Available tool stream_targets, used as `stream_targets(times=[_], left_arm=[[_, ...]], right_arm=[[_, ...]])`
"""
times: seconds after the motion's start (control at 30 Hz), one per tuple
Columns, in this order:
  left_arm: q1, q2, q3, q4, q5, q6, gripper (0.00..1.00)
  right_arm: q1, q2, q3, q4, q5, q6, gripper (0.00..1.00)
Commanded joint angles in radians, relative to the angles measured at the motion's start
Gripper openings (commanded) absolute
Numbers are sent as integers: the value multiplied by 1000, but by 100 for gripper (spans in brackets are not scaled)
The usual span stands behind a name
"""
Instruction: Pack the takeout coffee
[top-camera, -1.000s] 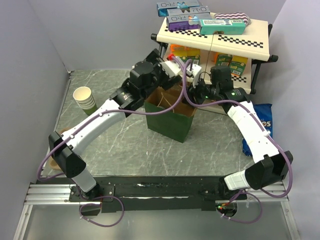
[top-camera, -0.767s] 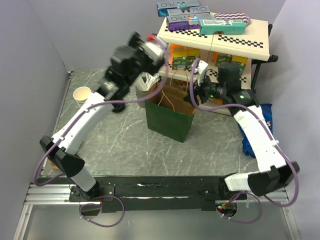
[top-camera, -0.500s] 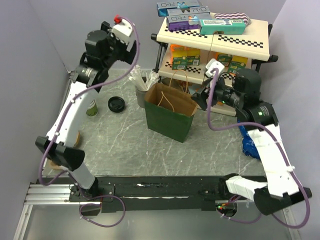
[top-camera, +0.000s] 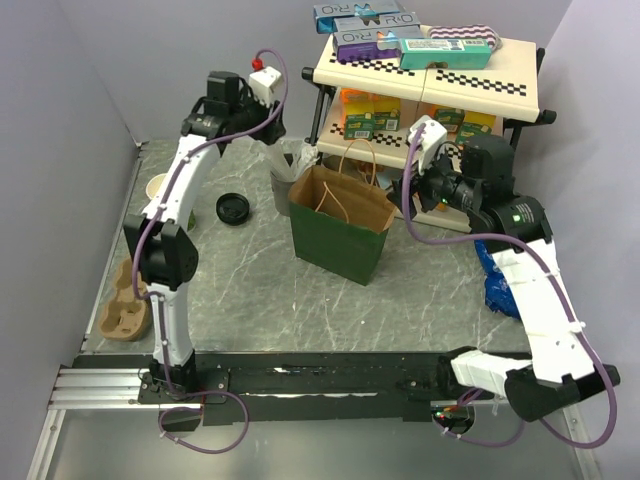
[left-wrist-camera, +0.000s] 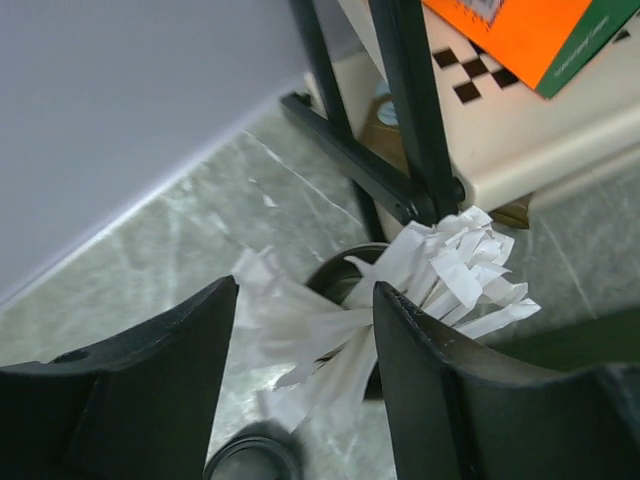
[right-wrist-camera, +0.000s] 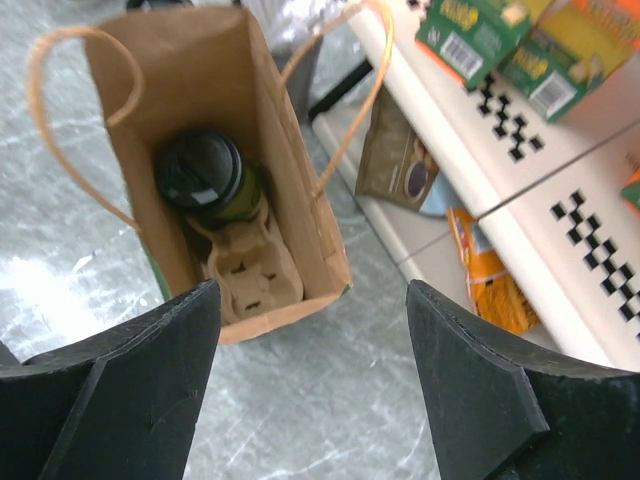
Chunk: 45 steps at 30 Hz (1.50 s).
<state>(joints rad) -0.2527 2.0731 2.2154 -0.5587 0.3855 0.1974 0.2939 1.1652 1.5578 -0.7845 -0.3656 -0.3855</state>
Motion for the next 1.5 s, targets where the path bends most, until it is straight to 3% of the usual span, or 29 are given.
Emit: stream_targets(times=[0.0,0.7,0.8,0.87,0.97,1.13,1.3,1.47], left_arm=[[-5,11,24,91,112,-70,62],[-28,134,43,82,144,-73,55],[-34,136,36,74,145,-69,46],[-37,136,29,75,141,-69,45],[-39,137,27,75,135,-69,44],[-39,136,23,74,125,-70,41],[-39,128,6,72,127,-70,41],[-40,127,1,65,131,-64,30]], right_arm=[[-6,19,56,-36,42,16,81],[-4,42,27,-39,51,-7,81],[-4,42,27,-36,54,-6,81],[-7,45,42,-47,24,-10,81],[14,45,67,-76,-56,-70,77],[79,105,88,-127,-42,-98,67],[82,168,136,-162,-47,-90,66],[82,186,154,-150,-41,-85,65]])
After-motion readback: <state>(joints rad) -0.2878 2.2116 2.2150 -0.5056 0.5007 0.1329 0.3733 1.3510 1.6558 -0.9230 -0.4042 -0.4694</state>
